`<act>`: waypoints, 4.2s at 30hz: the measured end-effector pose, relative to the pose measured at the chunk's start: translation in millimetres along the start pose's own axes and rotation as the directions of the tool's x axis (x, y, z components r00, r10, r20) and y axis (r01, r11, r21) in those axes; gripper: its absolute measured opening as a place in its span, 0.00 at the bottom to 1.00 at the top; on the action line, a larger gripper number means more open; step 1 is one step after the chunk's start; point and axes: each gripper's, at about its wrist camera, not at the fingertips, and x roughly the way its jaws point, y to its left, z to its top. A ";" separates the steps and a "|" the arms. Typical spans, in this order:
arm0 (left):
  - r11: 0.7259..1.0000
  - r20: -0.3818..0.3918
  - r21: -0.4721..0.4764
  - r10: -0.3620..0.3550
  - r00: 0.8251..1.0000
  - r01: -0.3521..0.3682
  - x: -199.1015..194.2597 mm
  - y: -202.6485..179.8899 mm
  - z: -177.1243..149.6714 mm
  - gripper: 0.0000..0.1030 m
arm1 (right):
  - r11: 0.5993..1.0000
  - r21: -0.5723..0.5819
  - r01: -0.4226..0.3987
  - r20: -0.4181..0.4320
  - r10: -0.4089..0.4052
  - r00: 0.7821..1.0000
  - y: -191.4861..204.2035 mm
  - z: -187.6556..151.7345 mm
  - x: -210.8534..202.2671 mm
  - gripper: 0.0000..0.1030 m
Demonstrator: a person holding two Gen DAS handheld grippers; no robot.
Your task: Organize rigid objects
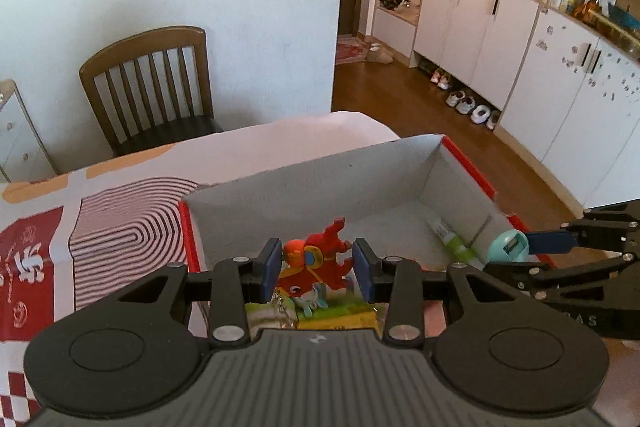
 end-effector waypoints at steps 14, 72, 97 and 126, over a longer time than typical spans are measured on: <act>0.996 -0.111 -0.001 0.084 0.990 -0.084 83.8 11.0 8.9 0.37 | 0.999 -0.035 -0.013 -0.060 0.011 0.998 -2.3 14.8 56.8 0.36; 0.992 0.012 -0.125 0.031 0.999 -0.029 -37.5 10.7 -19.5 0.69 | 0.995 -0.087 -0.057 0.118 0.067 0.991 21.1 -6.6 -51.5 0.81; 0.994 0.123 -0.105 0.013 0.992 0.000 -114.6 -25.0 -62.3 0.97 | 0.988 -0.120 -0.095 0.345 0.132 0.929 27.8 -49.9 -128.0 1.00; 0.998 0.167 -0.041 0.048 0.985 -0.042 -147.8 -68.9 -84.7 0.98 | 0.995 0.044 -0.087 0.363 0.066 0.929 7.3 -85.1 -149.1 1.00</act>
